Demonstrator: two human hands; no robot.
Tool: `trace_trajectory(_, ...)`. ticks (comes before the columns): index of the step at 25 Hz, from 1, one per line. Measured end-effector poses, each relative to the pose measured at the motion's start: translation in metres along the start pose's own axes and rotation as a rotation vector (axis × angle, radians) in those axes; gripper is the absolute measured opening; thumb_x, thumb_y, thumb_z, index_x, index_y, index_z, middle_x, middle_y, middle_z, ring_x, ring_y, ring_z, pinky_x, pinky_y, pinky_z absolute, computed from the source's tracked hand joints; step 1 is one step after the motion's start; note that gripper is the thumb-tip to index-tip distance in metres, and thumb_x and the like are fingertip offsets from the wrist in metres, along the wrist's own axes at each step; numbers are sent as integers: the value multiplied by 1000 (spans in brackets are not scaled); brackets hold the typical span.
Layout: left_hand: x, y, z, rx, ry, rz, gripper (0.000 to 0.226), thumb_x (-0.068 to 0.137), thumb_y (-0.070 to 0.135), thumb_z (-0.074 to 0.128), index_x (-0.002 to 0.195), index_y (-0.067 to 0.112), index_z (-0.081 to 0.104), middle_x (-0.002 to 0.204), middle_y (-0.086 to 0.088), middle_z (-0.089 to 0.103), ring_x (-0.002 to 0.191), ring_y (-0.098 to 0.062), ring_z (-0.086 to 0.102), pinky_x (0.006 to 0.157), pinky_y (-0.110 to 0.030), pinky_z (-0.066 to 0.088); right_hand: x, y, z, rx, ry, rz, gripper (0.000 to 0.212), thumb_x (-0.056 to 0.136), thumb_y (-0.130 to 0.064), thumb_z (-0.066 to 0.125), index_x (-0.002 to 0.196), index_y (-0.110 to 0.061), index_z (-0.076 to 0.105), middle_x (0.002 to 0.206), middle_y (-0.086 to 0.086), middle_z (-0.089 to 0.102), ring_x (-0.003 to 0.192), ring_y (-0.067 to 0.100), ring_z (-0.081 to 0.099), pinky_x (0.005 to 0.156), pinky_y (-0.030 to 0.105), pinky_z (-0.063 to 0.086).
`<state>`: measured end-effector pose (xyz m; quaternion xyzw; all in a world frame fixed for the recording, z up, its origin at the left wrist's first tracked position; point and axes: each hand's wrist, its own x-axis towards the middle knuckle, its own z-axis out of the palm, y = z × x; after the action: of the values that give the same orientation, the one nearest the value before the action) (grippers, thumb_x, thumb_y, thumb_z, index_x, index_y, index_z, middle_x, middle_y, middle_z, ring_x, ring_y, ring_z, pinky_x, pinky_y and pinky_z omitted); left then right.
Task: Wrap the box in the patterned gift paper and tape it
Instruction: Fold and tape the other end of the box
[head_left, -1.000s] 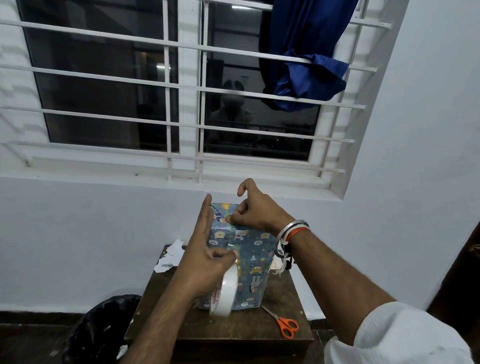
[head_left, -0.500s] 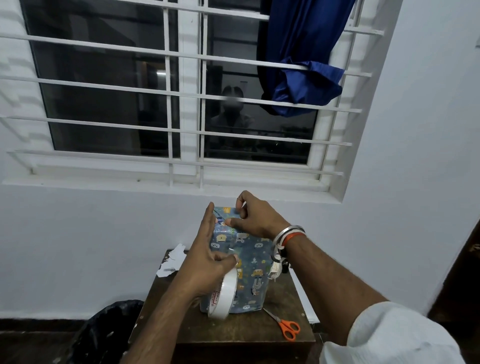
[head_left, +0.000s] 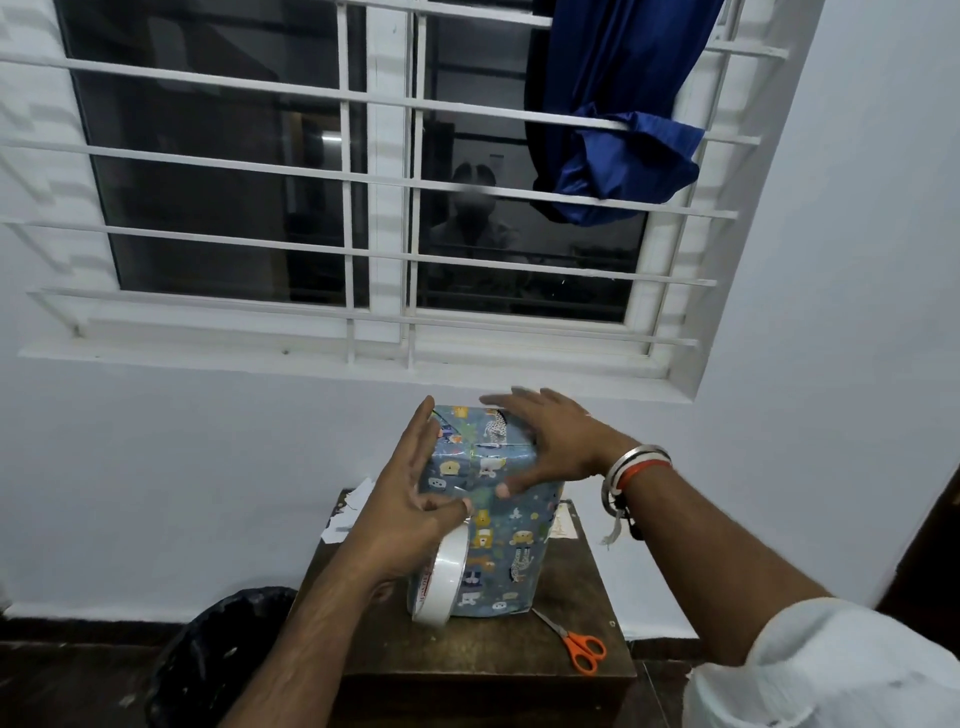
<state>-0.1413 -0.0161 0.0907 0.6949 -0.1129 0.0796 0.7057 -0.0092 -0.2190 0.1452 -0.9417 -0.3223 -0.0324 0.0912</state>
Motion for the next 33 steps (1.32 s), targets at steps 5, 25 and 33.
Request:
trace_trajectory(5,-18,5,-6,-85,105,96,98,86,-10,71,151,53,33,156,22,41,104,-18,75,76,-23,60,-21,10,13,228,227,98,98,72,-67,81,154,-46,31,126,-4,56,119,22,54,106,42,44)
trace_trajectory(25,-19,-137,8,-205,198,-255,96,80,-9,78,139,61,47,140,9,63,126,-3,61,108,-54,48,-76,54,184,578,59,923,85,65,-95,47,96,-21,72,99,3,75,93,28,70,89,44,58)
trace_trajectory(33,-16,-117,16,-104,47,-187,98,86,-7,74,143,64,38,149,20,52,92,-29,74,99,-51,56,-79,-5,162,1017,90,283,28,99,-46,62,122,-35,73,111,-8,77,100,8,71,89,38,59)
